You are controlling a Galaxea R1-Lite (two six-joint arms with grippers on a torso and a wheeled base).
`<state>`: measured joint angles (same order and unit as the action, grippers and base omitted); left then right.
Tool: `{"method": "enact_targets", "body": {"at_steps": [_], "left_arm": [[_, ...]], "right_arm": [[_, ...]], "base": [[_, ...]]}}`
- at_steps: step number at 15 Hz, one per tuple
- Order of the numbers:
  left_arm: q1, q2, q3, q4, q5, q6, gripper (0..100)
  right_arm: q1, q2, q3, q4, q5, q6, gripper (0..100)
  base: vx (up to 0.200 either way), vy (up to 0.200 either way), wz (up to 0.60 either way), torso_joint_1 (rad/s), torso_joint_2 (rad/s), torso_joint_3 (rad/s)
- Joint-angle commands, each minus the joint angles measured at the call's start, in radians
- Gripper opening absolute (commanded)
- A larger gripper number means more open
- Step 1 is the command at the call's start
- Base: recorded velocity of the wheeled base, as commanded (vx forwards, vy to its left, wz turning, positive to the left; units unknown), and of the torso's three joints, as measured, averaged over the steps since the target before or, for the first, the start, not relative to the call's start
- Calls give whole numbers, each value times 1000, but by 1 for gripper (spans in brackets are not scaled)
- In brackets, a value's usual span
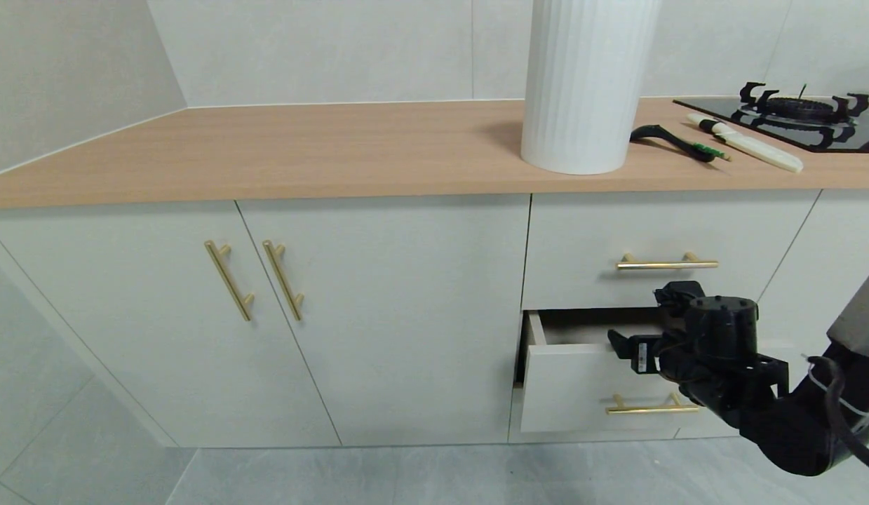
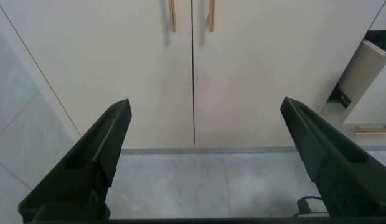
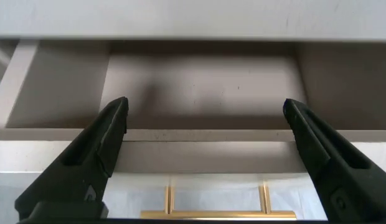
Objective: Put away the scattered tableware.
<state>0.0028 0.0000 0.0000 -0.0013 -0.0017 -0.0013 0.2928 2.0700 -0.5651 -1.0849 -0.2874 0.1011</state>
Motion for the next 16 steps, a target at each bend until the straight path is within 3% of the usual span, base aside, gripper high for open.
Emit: {"method": "enact_targets", "body": {"at_steps": [1, 8, 16], "left_arm": [[0, 2, 0, 0, 0, 0, 100], [0, 2, 0, 0, 0, 0, 100], [0, 2, 0, 0, 0, 0, 100]], "right_arm": [[0, -87, 5, 79, 1, -3, 100], [19, -311, -24, 553, 85, -3, 100], [31, -358, -84, 866, 113, -7, 100]], "base": [[0, 0, 0, 0, 0, 0], [0, 0, 0, 0, 0, 0], [0, 0, 0, 0, 0, 0]]}}
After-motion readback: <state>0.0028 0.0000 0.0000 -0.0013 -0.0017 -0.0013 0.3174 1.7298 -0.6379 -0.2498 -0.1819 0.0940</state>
